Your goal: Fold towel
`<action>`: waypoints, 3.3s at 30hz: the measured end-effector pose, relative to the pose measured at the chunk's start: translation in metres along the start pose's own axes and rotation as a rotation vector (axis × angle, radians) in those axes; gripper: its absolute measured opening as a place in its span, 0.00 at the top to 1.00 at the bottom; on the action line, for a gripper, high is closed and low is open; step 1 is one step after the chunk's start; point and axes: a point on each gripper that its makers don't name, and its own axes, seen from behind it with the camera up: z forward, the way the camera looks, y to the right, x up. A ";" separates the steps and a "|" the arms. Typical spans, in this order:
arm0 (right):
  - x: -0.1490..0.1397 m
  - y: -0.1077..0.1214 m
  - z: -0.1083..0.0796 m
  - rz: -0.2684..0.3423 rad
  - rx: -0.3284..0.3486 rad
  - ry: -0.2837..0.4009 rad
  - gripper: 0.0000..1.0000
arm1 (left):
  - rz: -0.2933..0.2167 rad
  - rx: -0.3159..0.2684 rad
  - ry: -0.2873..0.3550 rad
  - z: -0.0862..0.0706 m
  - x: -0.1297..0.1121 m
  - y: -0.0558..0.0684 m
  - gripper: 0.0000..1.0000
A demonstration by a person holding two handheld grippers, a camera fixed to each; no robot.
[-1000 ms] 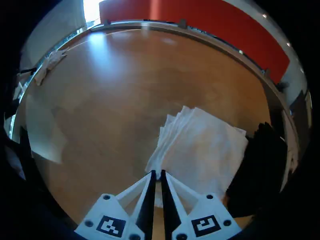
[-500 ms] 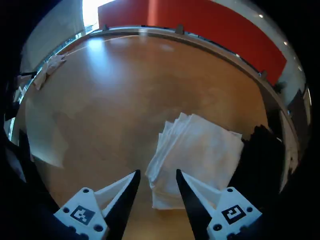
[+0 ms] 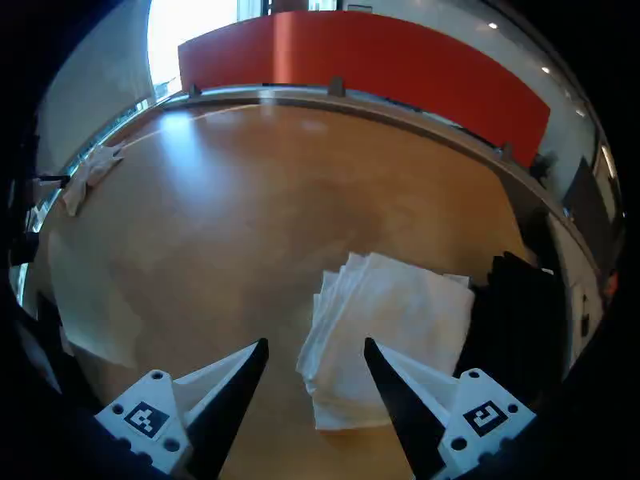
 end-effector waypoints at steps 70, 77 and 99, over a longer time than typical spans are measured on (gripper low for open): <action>0.268 -0.101 -0.108 0.147 -0.281 0.818 0.00 | 0.014 0.172 0.516 -0.006 0.131 -0.091 0.11; 0.268 -0.101 -0.113 0.166 -0.287 0.810 0.00 | 0.056 0.182 0.565 -0.009 0.143 -0.094 0.11; 0.255 -0.105 -0.096 0.169 -0.306 0.776 0.00 | 0.167 0.222 0.655 0.011 0.110 -0.107 0.11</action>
